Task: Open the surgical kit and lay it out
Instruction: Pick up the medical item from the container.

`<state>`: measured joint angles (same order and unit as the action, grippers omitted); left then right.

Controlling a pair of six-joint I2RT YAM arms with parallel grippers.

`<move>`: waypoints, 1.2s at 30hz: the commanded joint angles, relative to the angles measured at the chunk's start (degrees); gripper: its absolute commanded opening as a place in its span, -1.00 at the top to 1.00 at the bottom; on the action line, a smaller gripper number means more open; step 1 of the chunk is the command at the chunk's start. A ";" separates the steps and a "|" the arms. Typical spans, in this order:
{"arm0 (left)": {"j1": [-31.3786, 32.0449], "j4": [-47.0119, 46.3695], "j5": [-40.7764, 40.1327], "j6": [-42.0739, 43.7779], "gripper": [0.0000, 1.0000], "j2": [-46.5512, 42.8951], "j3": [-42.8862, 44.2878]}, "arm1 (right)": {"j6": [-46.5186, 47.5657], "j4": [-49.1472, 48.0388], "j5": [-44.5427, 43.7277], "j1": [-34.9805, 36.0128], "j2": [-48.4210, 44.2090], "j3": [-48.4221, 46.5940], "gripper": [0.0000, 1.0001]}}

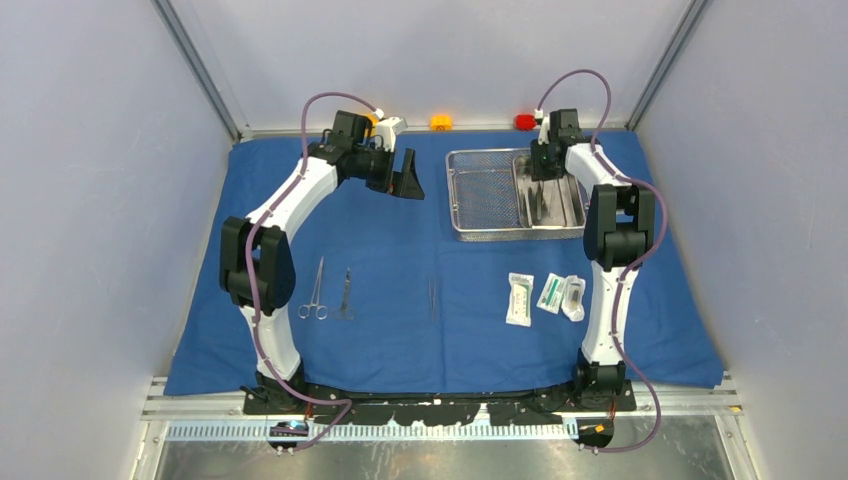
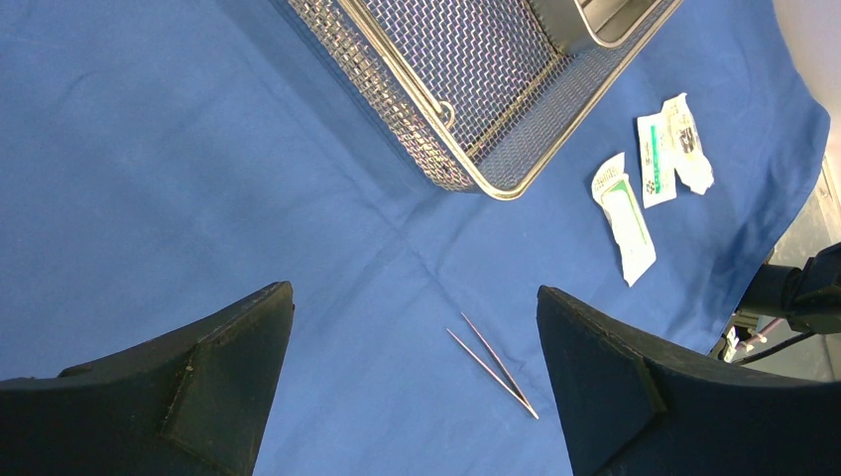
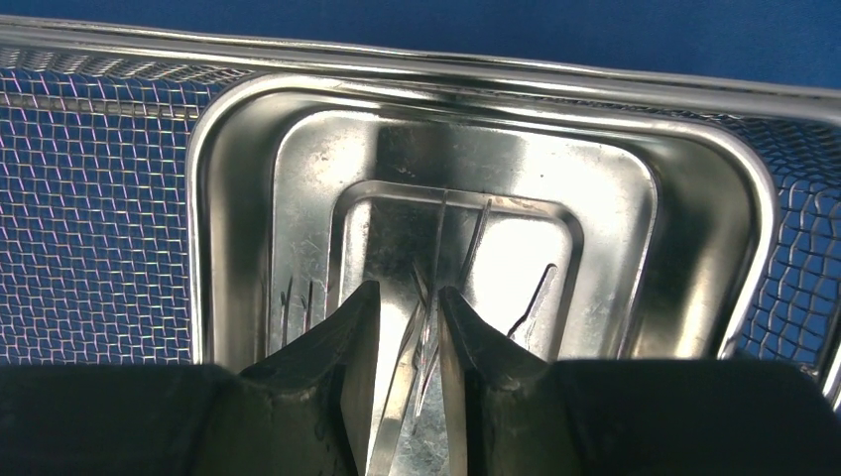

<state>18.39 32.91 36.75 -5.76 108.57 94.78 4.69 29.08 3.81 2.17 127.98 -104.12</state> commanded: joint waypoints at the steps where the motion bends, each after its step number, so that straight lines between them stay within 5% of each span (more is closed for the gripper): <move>1: 0.06 -0.84 1.54 0.49 -0.90 -1.60 -0.29 | 1.00 -2.13 -1.49 0.04 -2.91 -0.60 0.33; 28: 0.06 -0.49 1.52 0.73 -0.90 -2.14 -0.68 | 1.82 -0.51 -2.50 0.06 1.28 -2.26 0.52; 36: 0.06 -0.57 1.51 0.75 -0.90 -2.10 -0.57 | 1.64 -0.47 -2.37 0.03 0.33 -2.53 0.78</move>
<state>18.39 33.06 37.15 -5.58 108.57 94.26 5.96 29.15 1.98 2.17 129.27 -104.29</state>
